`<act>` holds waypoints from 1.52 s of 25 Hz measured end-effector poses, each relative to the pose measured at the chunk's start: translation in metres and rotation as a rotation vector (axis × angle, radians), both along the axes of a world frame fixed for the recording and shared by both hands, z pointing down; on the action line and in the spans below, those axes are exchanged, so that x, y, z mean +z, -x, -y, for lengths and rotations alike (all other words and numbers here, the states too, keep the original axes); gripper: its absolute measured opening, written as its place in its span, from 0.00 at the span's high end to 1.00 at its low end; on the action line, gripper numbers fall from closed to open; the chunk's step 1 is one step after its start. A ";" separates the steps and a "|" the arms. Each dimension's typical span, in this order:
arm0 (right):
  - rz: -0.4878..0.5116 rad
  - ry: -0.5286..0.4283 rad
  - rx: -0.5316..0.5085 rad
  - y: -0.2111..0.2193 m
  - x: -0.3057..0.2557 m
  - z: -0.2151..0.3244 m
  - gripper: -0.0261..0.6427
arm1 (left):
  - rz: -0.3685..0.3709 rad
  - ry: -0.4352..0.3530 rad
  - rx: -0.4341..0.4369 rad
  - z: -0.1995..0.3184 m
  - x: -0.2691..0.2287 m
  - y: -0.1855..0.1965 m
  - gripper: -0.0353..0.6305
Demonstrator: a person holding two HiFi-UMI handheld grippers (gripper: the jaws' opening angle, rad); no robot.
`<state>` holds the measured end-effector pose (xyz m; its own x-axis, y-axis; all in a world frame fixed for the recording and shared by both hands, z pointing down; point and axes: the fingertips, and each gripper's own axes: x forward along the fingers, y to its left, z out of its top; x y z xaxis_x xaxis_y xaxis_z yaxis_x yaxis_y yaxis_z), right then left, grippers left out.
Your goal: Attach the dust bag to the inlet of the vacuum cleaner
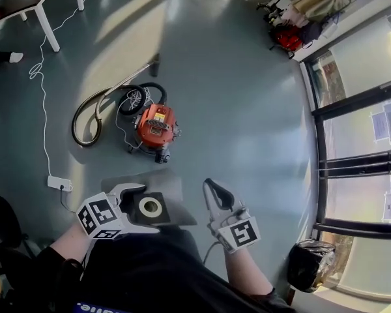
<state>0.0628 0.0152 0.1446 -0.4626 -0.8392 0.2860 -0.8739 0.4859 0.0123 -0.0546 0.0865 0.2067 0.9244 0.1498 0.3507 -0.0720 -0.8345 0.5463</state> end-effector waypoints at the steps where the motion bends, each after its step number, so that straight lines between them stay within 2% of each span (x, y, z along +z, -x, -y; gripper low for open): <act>1: -0.002 0.001 -0.011 -0.007 0.005 0.005 0.97 | 0.004 -0.004 0.002 0.000 0.003 -0.006 0.09; 7: 0.069 0.014 -0.130 -0.032 0.025 0.041 0.97 | 0.008 0.004 -0.043 0.003 0.015 -0.049 0.09; 14: 0.088 0.037 -0.226 -0.051 0.057 0.073 0.97 | 0.030 0.043 -0.095 0.011 0.045 -0.084 0.09; 19: 0.085 0.065 -0.219 -0.046 0.099 0.091 0.96 | 0.024 0.110 -0.070 0.016 0.086 -0.077 0.09; 30: 0.051 0.075 -0.195 -0.021 0.229 0.134 0.95 | 0.018 0.221 -0.025 0.038 0.228 -0.050 0.09; 38: 0.022 0.083 -0.192 -0.021 0.297 0.146 0.95 | 0.033 0.290 0.041 0.033 0.313 -0.050 0.09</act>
<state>0.0833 -0.1308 0.4420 -0.6184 -0.7092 0.3386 -0.7650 0.6418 -0.0530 -0.0047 0.0533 0.5193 0.9041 0.2855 0.3179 -0.0632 -0.6464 0.7604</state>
